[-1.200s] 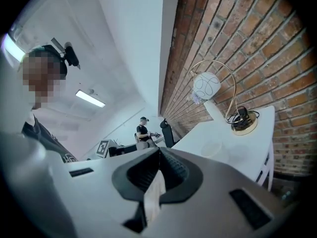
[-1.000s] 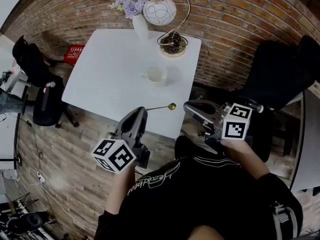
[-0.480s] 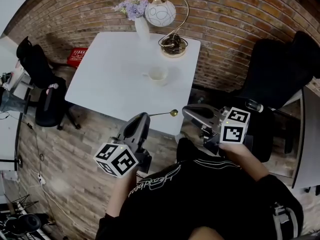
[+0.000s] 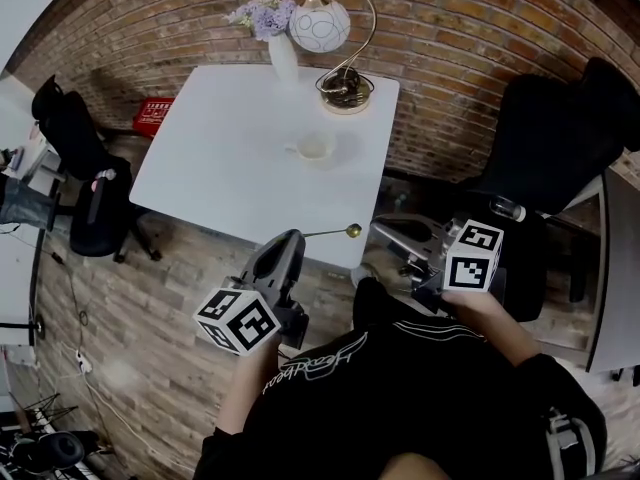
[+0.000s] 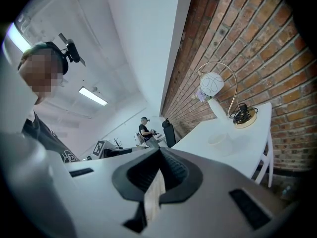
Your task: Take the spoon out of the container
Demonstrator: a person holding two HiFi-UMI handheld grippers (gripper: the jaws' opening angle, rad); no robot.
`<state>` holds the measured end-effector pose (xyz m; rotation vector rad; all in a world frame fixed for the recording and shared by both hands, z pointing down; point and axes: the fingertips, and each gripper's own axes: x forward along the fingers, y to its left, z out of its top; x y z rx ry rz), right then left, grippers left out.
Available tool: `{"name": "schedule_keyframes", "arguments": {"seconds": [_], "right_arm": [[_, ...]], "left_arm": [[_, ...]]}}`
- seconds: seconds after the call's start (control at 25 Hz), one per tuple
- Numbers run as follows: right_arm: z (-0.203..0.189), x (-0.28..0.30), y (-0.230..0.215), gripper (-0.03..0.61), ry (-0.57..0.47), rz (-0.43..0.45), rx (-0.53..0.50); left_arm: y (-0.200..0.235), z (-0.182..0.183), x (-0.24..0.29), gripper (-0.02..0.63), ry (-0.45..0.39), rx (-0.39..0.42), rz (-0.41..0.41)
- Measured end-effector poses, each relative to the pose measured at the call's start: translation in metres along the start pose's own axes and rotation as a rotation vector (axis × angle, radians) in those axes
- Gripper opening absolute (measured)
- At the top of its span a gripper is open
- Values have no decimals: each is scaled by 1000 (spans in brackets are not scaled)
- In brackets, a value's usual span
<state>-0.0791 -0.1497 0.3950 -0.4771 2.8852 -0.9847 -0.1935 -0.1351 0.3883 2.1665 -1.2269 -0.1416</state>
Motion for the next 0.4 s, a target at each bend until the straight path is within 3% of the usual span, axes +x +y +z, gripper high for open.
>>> {"name": "schedule_keyframes", "arguments": {"seconds": [0.4], "right_arm": [[3, -3, -11, -3, 0, -11, 12]], "left_arm": [[-2, -2, 13, 8, 11, -15, -11]]}}
